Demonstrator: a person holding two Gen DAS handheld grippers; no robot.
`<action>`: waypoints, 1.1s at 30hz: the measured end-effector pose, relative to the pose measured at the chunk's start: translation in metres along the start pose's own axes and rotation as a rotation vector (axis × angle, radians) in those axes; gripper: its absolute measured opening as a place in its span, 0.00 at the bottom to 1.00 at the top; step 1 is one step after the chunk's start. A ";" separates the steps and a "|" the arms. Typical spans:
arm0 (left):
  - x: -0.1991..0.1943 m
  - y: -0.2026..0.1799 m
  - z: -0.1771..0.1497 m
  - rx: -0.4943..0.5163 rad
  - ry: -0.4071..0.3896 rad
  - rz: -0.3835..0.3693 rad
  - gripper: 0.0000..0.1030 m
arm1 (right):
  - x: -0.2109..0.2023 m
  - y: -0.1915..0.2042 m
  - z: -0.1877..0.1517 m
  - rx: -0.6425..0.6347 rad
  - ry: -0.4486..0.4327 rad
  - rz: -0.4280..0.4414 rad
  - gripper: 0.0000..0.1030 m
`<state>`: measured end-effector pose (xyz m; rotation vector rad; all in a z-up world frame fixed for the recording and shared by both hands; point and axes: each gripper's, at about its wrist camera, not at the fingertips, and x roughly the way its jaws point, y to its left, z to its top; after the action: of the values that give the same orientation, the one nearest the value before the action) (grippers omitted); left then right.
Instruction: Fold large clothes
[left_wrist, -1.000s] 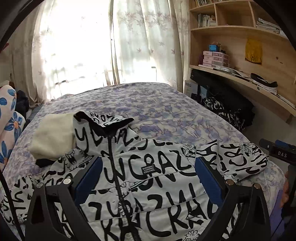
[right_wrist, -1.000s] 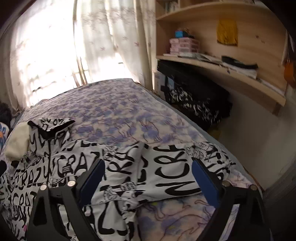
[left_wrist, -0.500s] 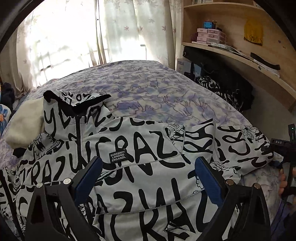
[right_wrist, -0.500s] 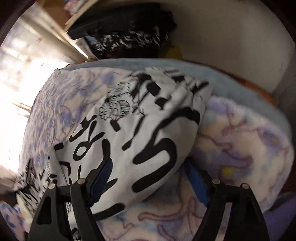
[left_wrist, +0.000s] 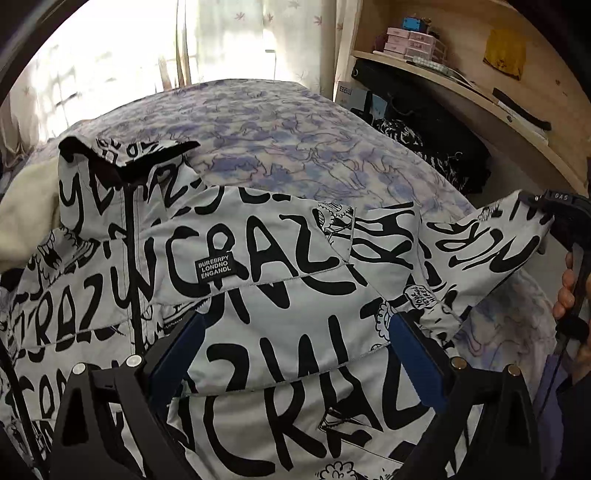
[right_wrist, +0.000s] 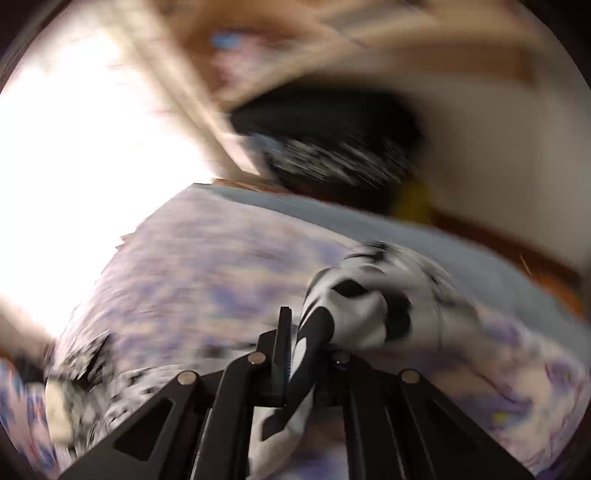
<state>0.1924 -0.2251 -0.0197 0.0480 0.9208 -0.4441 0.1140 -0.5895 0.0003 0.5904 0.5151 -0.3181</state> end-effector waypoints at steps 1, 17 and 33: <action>-0.003 0.007 0.000 -0.028 -0.005 -0.006 0.96 | -0.009 0.029 0.000 -0.075 -0.012 0.051 0.06; -0.011 0.115 -0.034 -0.273 0.055 -0.049 0.95 | -0.062 0.213 -0.209 -0.980 0.190 0.248 0.65; 0.083 0.094 -0.040 -0.313 0.223 -0.185 0.68 | -0.043 0.133 -0.184 -0.538 0.373 0.242 0.65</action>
<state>0.2415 -0.1599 -0.1222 -0.2797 1.2113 -0.4669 0.0673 -0.3681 -0.0484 0.1794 0.8435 0.1684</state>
